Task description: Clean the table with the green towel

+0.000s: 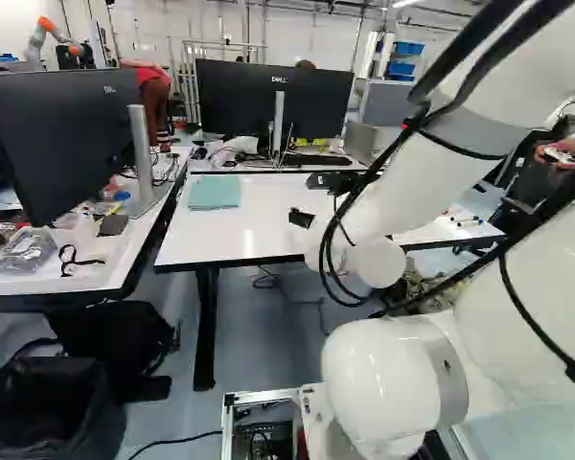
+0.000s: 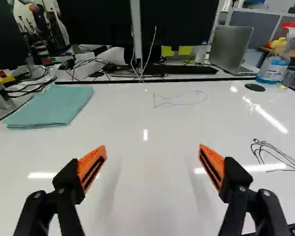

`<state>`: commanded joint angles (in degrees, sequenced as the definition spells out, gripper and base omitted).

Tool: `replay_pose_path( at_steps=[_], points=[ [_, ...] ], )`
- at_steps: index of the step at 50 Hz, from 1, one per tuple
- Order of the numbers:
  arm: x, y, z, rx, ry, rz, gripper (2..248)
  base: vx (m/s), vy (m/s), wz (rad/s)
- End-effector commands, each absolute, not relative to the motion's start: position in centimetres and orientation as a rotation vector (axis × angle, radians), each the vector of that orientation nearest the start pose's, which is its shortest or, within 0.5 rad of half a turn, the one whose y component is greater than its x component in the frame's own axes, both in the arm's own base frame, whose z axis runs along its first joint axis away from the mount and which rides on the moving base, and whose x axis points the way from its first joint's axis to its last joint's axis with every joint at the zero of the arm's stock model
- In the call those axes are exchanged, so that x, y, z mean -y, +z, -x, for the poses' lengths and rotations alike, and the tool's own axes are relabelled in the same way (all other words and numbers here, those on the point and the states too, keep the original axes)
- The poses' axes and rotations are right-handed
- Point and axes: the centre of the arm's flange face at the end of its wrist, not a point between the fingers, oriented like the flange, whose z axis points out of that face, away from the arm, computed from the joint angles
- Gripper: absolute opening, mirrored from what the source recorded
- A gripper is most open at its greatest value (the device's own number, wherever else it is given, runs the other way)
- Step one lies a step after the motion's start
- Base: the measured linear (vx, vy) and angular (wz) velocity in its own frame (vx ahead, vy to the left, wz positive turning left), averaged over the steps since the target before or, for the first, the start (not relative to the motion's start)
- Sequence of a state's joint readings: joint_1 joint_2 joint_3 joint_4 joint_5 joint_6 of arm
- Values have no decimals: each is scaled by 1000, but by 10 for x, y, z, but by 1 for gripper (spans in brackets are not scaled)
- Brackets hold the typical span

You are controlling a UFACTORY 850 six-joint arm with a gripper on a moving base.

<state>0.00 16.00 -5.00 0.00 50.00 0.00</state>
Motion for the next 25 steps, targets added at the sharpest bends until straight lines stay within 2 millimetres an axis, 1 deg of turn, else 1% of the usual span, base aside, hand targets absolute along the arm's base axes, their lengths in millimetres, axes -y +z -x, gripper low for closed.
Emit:
replay_pose_path(
  at_steps=[25],
  points=[
    [0, 366, -270, 0, -1824, 2558, 247, 0, 0, 0]
  ],
)
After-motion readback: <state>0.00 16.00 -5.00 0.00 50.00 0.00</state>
